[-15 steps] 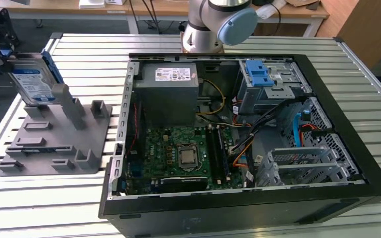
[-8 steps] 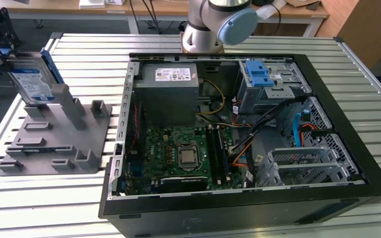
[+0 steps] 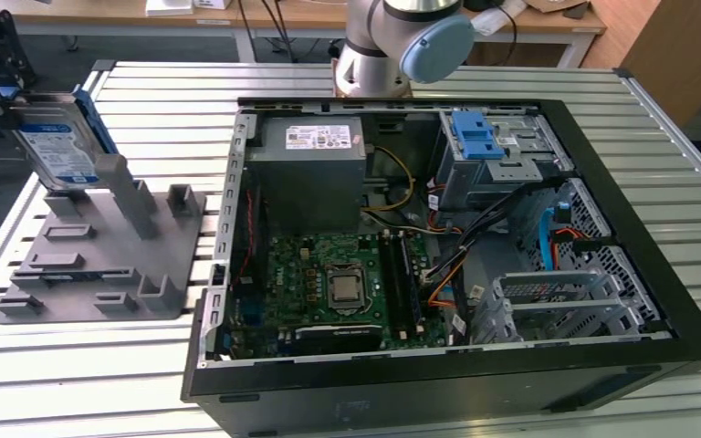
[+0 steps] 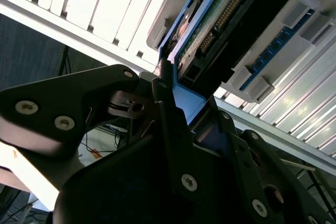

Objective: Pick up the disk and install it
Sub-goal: 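Pick up the disk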

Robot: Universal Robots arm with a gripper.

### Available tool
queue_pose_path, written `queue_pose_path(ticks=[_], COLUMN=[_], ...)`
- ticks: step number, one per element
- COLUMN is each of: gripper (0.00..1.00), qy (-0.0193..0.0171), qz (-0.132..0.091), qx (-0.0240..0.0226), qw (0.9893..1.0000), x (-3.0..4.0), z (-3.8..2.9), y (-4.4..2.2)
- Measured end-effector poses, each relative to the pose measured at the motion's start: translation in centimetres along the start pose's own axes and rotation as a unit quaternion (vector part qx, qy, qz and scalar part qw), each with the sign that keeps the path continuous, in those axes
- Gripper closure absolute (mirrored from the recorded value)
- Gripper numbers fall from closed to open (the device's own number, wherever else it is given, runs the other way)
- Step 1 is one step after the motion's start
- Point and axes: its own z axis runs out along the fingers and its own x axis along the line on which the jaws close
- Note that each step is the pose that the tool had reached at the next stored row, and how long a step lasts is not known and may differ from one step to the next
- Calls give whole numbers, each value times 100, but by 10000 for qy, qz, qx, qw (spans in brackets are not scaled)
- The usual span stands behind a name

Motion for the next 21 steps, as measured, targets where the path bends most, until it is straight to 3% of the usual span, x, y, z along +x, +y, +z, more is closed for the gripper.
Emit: queue_pose_path(ticks=[17,21], gripper=[64,64], qy=[0,0], qz=[0,0], qx=[0,0], qw=[10000,10000], x=[0,-1], z=[-28,-67], y=[1,2])
